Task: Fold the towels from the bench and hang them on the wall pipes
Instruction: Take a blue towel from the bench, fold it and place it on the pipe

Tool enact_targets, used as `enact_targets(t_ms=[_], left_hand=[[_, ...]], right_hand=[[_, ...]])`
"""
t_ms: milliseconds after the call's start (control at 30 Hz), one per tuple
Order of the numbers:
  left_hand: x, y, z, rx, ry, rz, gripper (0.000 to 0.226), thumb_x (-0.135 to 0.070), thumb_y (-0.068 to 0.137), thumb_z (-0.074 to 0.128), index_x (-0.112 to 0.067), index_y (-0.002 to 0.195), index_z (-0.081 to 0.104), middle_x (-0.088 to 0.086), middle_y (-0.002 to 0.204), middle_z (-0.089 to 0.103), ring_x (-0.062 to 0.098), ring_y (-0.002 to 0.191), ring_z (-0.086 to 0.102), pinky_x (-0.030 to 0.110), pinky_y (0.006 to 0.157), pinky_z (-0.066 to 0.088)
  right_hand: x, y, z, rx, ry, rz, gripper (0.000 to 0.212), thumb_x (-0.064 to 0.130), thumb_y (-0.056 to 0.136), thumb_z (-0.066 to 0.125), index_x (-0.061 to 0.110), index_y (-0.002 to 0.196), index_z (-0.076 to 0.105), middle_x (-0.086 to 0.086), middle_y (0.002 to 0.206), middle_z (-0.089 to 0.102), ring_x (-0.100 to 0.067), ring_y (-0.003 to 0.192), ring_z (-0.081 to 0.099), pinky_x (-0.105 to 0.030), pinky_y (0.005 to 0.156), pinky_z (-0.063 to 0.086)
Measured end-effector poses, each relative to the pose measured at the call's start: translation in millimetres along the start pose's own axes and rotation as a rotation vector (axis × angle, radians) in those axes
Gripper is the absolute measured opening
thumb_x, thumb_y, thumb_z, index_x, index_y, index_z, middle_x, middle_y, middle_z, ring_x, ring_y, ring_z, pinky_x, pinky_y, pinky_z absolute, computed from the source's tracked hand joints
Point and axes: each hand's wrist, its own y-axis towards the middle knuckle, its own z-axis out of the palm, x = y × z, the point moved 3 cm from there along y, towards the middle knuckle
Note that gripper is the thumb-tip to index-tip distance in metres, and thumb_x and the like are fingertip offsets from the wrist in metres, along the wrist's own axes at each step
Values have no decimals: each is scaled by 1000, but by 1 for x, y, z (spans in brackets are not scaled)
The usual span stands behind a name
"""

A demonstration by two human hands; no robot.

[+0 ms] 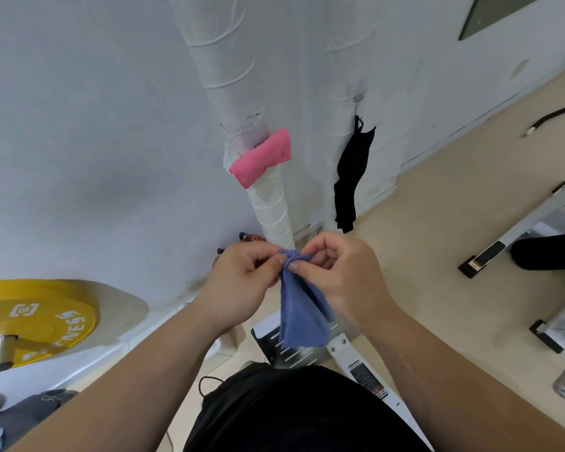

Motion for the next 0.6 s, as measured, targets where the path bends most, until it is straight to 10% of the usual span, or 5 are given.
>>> enact_targets(t_ms=[433,600], left_hand=[[-4,-3,0,19,11,38,20,-28,96,63,-20,84,77,27,81,67,47,75,63,57,74,58],[-21,6,-18,-67,80,89,23,-18,103,50,-6,89,63,21,82,63,24,67,55,39,63,47]], right_hand=[[-8,3,-5,81,-276,-242,19,27,79,84,20,81,67,6,92,51,-7,84,53,-11,76,40],[-27,15,-5,324,-512,-269,25,44,81,65,20,85,66,5,111,52,-22,107,52,-40,95,46]])
